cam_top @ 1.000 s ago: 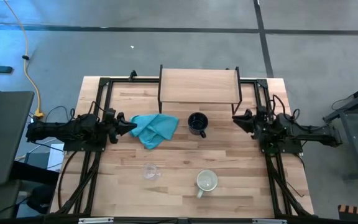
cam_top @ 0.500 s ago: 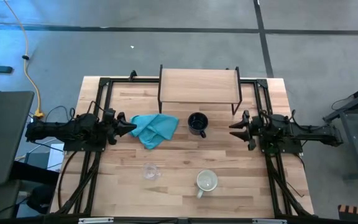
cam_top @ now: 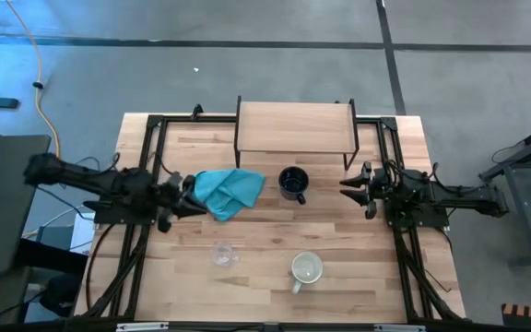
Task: Stack small to large cups/mugs on shelf
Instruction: Put the transparent mug on the shelf
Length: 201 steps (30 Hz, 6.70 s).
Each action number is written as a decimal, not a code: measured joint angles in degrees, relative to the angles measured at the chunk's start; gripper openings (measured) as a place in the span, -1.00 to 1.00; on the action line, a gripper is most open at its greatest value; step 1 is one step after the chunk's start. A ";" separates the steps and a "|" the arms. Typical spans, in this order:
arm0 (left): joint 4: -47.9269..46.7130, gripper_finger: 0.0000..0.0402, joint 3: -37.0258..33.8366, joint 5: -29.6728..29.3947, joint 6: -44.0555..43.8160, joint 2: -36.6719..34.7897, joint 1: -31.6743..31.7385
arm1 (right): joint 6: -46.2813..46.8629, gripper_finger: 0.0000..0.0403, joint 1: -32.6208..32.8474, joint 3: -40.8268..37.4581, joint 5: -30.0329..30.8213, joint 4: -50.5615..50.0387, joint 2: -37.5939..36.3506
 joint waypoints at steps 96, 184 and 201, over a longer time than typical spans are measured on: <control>-46.86 -0.38 35.67 -0.98 -56.18 50.77 -15.45 | 6.19 -0.34 -0.04 0.15 1.01 -0.50 0.68; -44.78 -0.99 35.67 -2.09 -53.67 53.61 -15.44 | 6.49 -0.34 -0.04 0.15 1.32 -0.40 0.66; -43.49 -1.00 36.24 -1.93 -52.22 51.53 -14.01 | 6.51 -0.34 -0.04 0.15 1.59 -0.39 0.68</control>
